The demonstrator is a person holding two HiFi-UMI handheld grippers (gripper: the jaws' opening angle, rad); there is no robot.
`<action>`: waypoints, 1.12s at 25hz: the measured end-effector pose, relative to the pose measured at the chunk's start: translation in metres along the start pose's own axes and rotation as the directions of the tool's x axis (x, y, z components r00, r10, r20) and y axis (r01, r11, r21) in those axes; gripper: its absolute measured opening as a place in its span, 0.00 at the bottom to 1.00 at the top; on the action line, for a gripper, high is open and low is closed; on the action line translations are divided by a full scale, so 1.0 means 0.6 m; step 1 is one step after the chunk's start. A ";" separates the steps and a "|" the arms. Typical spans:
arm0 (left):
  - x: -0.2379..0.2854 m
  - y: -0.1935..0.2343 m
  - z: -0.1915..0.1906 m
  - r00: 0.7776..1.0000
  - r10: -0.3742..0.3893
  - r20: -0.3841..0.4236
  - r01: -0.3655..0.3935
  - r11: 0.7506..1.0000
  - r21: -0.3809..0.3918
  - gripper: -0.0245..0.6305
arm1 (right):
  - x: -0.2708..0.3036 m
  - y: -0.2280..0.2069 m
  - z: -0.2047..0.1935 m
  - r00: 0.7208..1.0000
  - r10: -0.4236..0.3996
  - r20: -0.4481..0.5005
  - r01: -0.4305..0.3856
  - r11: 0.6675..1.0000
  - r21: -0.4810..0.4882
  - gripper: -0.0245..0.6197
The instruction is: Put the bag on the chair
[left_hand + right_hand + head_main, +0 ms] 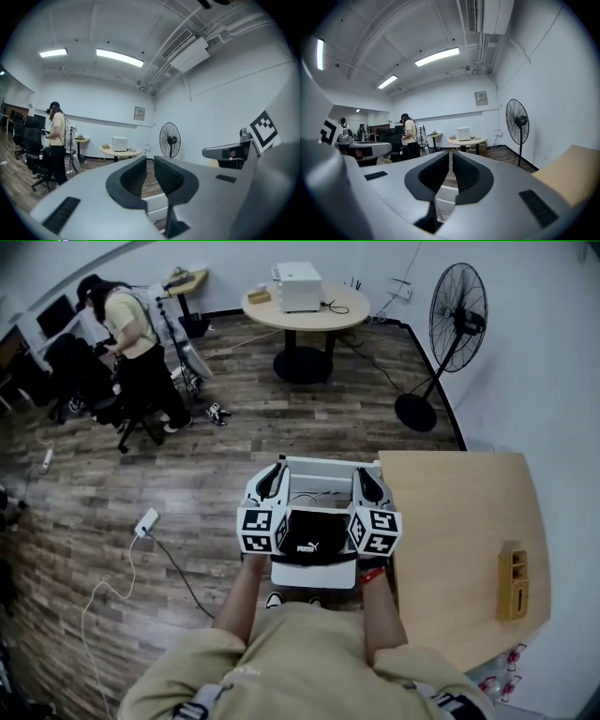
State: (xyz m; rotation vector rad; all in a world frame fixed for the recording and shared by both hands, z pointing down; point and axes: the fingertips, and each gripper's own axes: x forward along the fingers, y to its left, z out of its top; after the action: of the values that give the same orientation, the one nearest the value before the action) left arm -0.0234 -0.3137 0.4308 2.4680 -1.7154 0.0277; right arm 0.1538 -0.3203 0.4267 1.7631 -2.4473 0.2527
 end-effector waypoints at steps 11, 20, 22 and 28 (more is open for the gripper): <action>0.022 -0.006 0.025 0.999 -0.019 0.041 0.019 1.000 0.004 0.07 | 0.015 -0.012 0.045 0.996 0.024 0.086 -0.025 1.000 0.005 0.07; 0.044 -0.025 0.035 0.998 -0.040 0.046 0.040 0.999 0.015 0.07 | 0.017 -0.030 0.058 0.995 0.021 0.099 -0.020 1.000 -0.019 0.07; 0.050 -0.031 0.036 0.998 -0.044 0.042 0.043 0.999 0.020 0.07 | 0.016 -0.036 0.056 0.995 0.019 0.096 -0.018 1.000 -0.014 0.07; 0.077 -0.044 -0.025 0.998 -0.052 -0.035 0.050 0.998 -0.032 0.07 | 0.013 -0.056 0.036 0.997 0.041 0.068 -0.040 0.999 -0.020 0.07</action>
State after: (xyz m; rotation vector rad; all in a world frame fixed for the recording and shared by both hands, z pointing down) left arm 0.0186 -0.3460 0.4471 2.4723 -1.6256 0.0399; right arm 0.1832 -0.3421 0.4094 1.7447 -2.5258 0.1760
